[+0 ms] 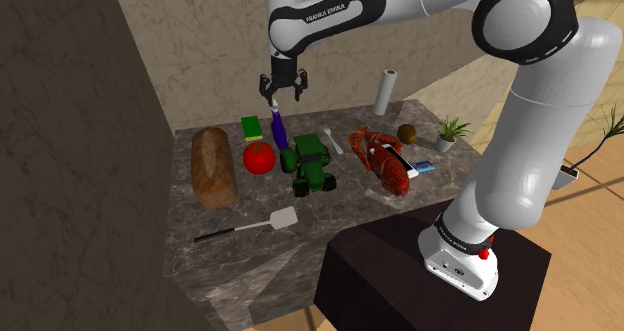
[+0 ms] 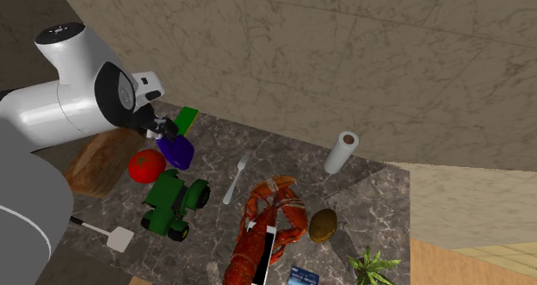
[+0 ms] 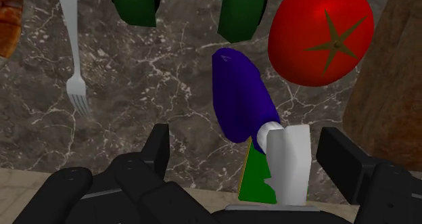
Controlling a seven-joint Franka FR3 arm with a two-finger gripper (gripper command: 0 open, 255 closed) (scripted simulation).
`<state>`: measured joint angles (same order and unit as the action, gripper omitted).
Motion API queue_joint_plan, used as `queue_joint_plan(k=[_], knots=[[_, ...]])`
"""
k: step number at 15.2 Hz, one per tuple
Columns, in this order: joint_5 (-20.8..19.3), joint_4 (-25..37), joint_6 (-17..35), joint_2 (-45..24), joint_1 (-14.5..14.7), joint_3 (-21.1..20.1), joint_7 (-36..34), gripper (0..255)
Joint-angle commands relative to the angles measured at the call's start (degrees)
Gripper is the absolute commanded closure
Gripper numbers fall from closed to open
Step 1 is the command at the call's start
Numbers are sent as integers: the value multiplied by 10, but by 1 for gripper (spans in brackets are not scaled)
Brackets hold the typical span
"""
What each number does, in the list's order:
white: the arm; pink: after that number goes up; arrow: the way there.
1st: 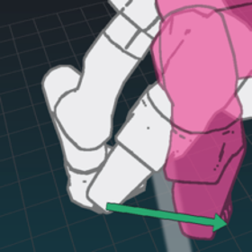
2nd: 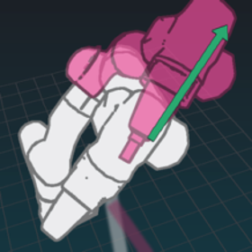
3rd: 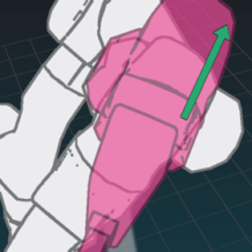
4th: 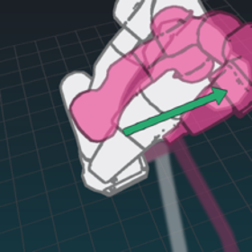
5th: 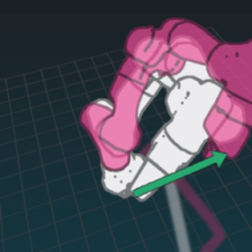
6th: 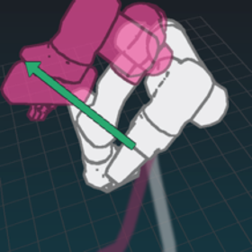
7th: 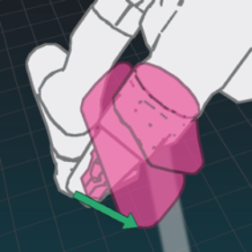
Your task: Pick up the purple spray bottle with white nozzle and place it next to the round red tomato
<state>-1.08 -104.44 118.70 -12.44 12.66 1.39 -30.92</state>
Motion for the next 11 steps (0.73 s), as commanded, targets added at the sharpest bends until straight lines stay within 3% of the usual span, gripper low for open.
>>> queue_joint_plan(k=[1, 3, 11], knots=[[0, 17, -26, 9, 0, 0, 0, 0], [0, 39, -58, 19, 1, 0, 0, 0], [0, 39, -58, 19, 1, 0, 0, 0]])
